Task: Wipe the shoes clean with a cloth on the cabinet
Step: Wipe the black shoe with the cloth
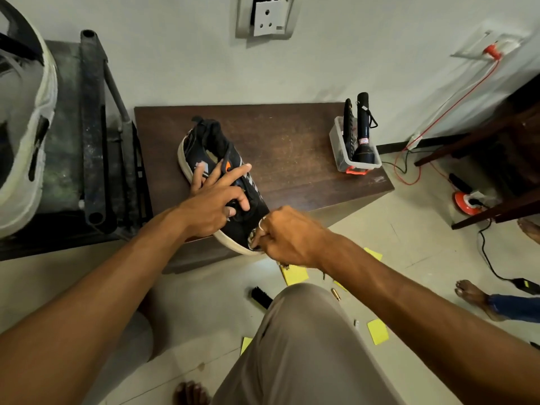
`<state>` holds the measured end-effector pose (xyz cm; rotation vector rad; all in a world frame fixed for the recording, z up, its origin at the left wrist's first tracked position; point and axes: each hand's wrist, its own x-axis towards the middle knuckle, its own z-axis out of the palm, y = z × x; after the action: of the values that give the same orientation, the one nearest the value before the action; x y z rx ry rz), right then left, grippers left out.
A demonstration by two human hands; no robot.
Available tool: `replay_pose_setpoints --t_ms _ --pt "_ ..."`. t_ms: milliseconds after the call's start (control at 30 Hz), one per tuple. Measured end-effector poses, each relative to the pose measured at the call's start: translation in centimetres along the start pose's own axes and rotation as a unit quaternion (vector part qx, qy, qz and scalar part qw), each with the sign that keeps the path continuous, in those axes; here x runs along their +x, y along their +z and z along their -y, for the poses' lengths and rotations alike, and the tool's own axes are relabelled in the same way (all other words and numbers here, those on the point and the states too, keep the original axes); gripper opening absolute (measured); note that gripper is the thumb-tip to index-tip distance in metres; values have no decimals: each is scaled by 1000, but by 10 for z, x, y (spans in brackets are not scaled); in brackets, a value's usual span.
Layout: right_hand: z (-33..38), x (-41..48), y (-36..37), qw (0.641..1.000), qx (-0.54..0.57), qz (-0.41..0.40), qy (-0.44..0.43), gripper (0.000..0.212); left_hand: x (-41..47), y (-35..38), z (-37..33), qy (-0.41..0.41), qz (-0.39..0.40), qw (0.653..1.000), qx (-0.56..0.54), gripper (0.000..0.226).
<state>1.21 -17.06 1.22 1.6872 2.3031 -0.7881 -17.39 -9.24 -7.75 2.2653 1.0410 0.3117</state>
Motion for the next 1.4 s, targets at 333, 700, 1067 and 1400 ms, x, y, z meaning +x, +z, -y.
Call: replay_pose_setpoints --t_ms 333,700,1067,1400 --pt "9 3 10 999 -41 -6 -36 23 -1 4 2 11 -21 1000 -1 45" --pt "2 -9 21 993 -83 -82 -2 19 0 -1 -1 2 0 1000 -7 47" --pt "-14 5 14 977 67 -186 74 26 -1 -4 -13 -23 14 1000 -3 32" --pt "-21 -12 41 963 128 -230 60 22 2 -5 -16 -23 23 999 20 34"
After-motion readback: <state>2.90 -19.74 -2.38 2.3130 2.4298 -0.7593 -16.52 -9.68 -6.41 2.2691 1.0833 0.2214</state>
